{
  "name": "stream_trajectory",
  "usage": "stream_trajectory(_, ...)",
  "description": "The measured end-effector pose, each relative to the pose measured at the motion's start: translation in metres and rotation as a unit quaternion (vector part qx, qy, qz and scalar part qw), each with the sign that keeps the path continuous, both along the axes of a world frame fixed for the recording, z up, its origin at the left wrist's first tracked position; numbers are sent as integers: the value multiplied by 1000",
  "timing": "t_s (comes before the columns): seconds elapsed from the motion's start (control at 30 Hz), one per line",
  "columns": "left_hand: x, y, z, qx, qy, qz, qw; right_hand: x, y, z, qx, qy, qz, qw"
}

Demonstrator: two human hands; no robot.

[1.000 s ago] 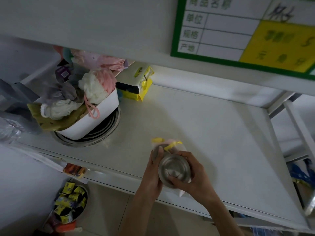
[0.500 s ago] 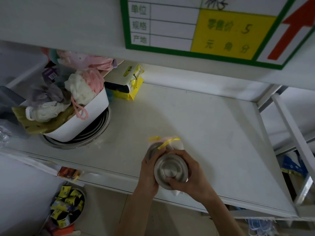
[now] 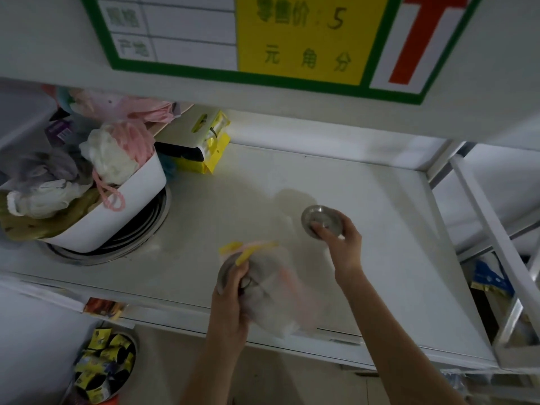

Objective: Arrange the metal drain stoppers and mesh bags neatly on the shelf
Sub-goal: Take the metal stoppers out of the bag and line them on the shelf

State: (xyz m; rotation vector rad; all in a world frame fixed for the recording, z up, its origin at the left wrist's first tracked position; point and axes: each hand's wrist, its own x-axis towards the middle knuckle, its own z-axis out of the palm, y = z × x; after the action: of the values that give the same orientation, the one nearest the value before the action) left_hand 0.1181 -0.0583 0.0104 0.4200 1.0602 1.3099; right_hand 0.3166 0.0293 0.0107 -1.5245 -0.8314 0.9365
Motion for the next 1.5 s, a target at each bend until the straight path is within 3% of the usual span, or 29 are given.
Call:
stream_trajectory(0.07, -4, -6, -1, -11, -5, -8, 1000, 8, 39, -22, -74, -76, -14, 994)
stream_trajectory(0.17, -6, -13, -1, -30, -15, -25, 999, 8, 79, -39, -200, -215, -18, 956)
stream_trajectory(0.47, -6, -18, 2, -47, -33, -32, 998, -3, 99, -51, -229, -350, -19, 908)
stream_trajectory(0.63, -7, -13, 3, -54, -5, -43, 998, -1, 89, -35, -216, -262, -21, 940)
stream_trajectory(0.7, -6, -12, 3, -56, -3, -52, 997, -6, 66, -20, -53, -277, -23, 959)
stream_trajectory(0.77, -4, -9, 2, -56, -4, -60, 997, -16, 30, 2, 156, -292, 73, 941)
stream_trajectory(0.8, -2, -8, 1, -55, -3, -66, 996, -25, 8, 11, 200, -277, 138, 930)
stream_trajectory(0.87, 2, -7, 0, -42, 2, -84, 996, -41, -32, 30, 187, -245, 241, 921)
stream_trajectory(0.97, 10, -6, 3, -39, 10, -113, 993, -48, -61, 38, 100, -216, 274, 932)
stream_trajectory(1.13, 31, -8, 4, -43, 63, -96, 992, -44, -62, 29, 29, -221, 229, 948)
stream_trajectory(1.27, 44, -8, 1, -50, 96, -71, 992, -39, -59, 23, -21, -169, 220, 961)
stream_trajectory(1.5, 58, -8, 5, -58, 45, -84, 994, -46, -60, 17, 2, -51, 54, 997)
